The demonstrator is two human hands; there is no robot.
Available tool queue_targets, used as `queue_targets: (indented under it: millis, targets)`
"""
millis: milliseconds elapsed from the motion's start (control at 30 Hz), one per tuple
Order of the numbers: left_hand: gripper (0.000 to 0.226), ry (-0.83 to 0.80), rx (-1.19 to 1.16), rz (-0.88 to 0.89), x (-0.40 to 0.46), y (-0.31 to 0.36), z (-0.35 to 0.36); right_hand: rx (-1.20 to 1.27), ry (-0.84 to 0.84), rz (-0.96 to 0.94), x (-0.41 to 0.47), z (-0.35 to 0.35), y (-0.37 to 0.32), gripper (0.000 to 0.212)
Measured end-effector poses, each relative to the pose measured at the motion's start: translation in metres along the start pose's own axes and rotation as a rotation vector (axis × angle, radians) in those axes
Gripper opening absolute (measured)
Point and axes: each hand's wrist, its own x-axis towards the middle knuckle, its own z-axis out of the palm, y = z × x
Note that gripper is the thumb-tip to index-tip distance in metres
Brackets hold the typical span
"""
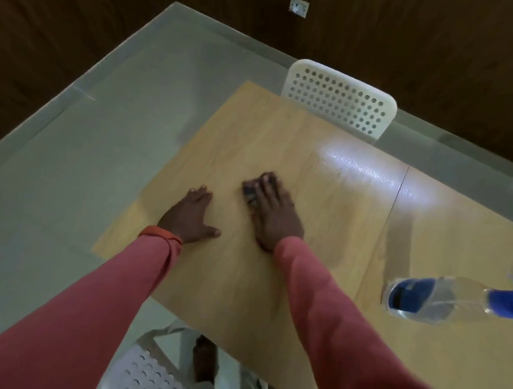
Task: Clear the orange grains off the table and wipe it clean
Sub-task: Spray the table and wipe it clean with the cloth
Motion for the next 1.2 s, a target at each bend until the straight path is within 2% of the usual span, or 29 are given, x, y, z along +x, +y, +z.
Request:
queue_targets:
  millis: [67, 133, 233, 300, 367, 433, 533, 633, 700, 767, 867, 1000, 1100, 1200]
  targets:
    - [0.107, 0.000, -0.014, -0.009, 0.006, -0.002, -0.002, 0.021, -0.014, -0.108, -0.047, 0.013, -0.007, 0.060]
    - [0.107, 0.022, -0.022, -0.022, 0.006, 0.000, 0.002, 0.021, 0.066, -0.080, -0.080, 0.016, 0.016, 0.057]
    - [0.106, 0.045, -0.034, -0.037, 0.006, 0.000, 0.005, -0.026, 0.163, 0.208, -0.066, -0.006, 0.080, 0.061]
    - [0.106, 0.050, -0.027, -0.032, 0.008, -0.001, 0.005, -0.088, 0.142, 0.403, -0.019, -0.017, 0.129, 0.066]
    - [0.106, 0.052, -0.030, -0.031, 0.010, -0.001, 0.004, -0.143, 0.129, 0.483, 0.039, -0.025, 0.157, 0.070]
    - [0.105, 0.054, -0.032, -0.028, 0.010, -0.001, 0.004, -0.177, 0.099, 0.421, 0.093, -0.027, 0.151, 0.069]
    - [0.105, 0.049, -0.024, -0.016, 0.008, -0.001, 0.002, -0.149, 0.113, 0.209, 0.137, -0.031, 0.075, 0.069]
    - [0.105, 0.063, -0.017, -0.017, 0.007, 0.000, 0.001, -0.100, 0.052, -0.078, 0.113, -0.010, -0.008, 0.063]
    - [0.106, 0.072, -0.020, -0.013, 0.007, 0.001, 0.000, -0.049, 0.021, -0.210, 0.062, 0.004, -0.033, 0.062]
    - [0.105, 0.077, -0.029, -0.023, 0.007, 0.001, -0.001, 0.011, 0.076, -0.188, 0.012, 0.012, -0.017, 0.059]
    - [0.105, 0.075, -0.039, -0.039, 0.007, 0.002, -0.001, 0.015, 0.172, 0.030, -0.023, -0.002, 0.048, 0.057]
    - [0.105, 0.089, -0.052, -0.034, 0.006, 0.001, 0.002, -0.063, 0.165, 0.363, 0.039, -0.032, 0.139, 0.069]
    - [0.106, 0.099, -0.045, -0.023, 0.010, -0.002, 0.004, -0.102, 0.153, 0.347, 0.126, -0.040, 0.154, 0.066]
    - [0.106, 0.101, -0.062, -0.017, 0.012, -0.004, 0.006, -0.155, 0.110, 0.184, 0.201, -0.038, 0.107, 0.063]
